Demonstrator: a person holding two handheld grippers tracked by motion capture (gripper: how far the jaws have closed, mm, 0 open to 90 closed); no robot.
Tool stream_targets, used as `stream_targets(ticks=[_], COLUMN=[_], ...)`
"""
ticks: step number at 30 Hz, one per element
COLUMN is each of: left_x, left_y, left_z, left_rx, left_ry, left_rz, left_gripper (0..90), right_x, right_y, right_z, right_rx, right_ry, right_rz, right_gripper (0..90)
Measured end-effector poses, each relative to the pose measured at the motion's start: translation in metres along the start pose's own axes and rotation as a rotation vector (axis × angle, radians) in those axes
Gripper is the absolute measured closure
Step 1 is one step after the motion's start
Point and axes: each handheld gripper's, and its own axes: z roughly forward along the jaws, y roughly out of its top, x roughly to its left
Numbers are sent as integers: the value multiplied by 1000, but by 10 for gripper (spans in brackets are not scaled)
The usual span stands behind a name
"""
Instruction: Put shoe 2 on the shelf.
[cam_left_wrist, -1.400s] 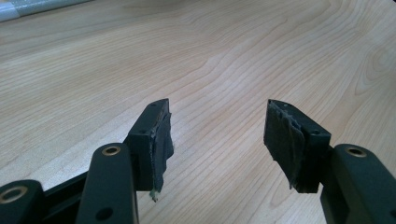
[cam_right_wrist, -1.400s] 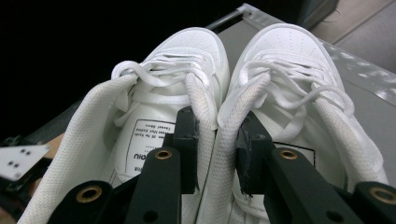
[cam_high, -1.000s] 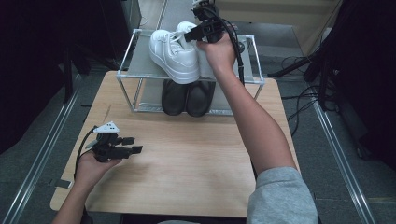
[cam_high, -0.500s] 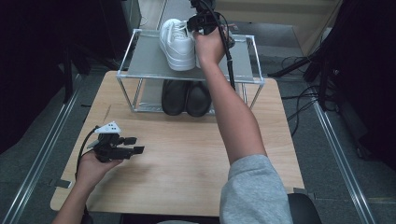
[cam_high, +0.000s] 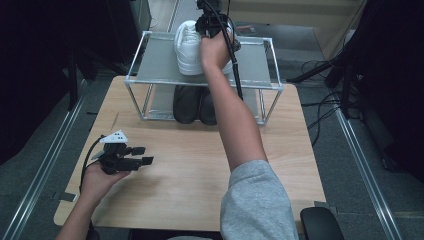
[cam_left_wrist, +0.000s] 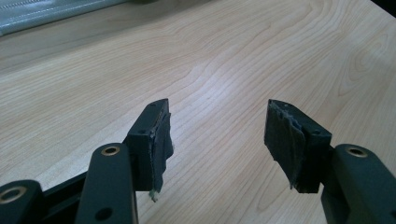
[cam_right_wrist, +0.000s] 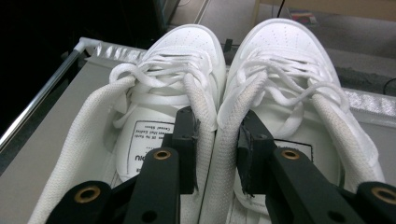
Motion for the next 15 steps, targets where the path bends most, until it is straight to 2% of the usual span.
stream_targets(ticks=[4,8,9,15], left_x=[0,0,-1,-1], left_y=[0,1,1,1], left_z=[2,1,2,3], left_rx=[3,5,3,6], left_ry=[-3,-6,-7,-9], left_rz=[2,11,10,7], left_gripper=[412,408,408,406], right_x=[8,11,11,-1], right_y=[-4,-12,-14,-30], right_z=[1,4,4,7], right_rx=[27,40,31,-55], right_ry=[-3,20,16,99], right_rz=[-29,-16,-9,44], right_gripper=[716,690,685,601])
